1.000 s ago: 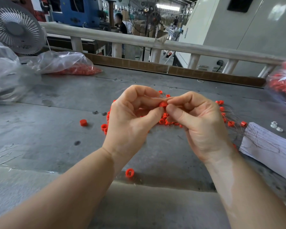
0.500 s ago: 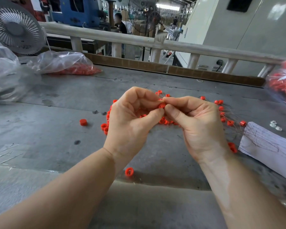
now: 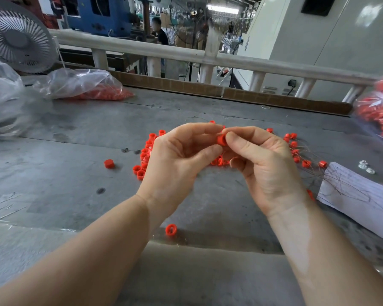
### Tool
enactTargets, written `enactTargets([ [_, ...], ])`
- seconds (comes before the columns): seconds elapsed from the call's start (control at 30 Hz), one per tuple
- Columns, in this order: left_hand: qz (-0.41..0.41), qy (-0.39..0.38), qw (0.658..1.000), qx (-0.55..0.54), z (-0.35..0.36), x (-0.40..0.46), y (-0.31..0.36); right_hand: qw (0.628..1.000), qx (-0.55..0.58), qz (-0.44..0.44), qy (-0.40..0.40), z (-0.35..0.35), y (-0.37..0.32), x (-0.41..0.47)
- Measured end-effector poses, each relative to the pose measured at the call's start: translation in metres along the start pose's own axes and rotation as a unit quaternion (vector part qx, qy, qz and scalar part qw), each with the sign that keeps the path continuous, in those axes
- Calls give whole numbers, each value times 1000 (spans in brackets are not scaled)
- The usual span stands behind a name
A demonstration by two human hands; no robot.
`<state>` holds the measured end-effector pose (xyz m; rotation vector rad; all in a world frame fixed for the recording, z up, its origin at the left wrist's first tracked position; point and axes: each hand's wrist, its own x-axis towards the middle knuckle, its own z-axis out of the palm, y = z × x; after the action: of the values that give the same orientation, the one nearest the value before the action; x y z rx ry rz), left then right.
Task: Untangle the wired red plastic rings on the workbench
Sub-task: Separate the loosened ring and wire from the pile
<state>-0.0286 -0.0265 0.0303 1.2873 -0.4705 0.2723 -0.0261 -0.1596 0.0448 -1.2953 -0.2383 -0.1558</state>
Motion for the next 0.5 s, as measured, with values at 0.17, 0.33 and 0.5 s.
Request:
enactTargets([
  [0.17,-18,6,1000,8,0,0,0,999,-32,10,-11,0,1,1],
  [0.33,-59,20,998,-17,0,2,-2,999,-29,13,-23,-2,1,2],
  [0.5,-113,10,988,-102,-2,4,-4,999,-28,5,-38,-3,1,3],
])
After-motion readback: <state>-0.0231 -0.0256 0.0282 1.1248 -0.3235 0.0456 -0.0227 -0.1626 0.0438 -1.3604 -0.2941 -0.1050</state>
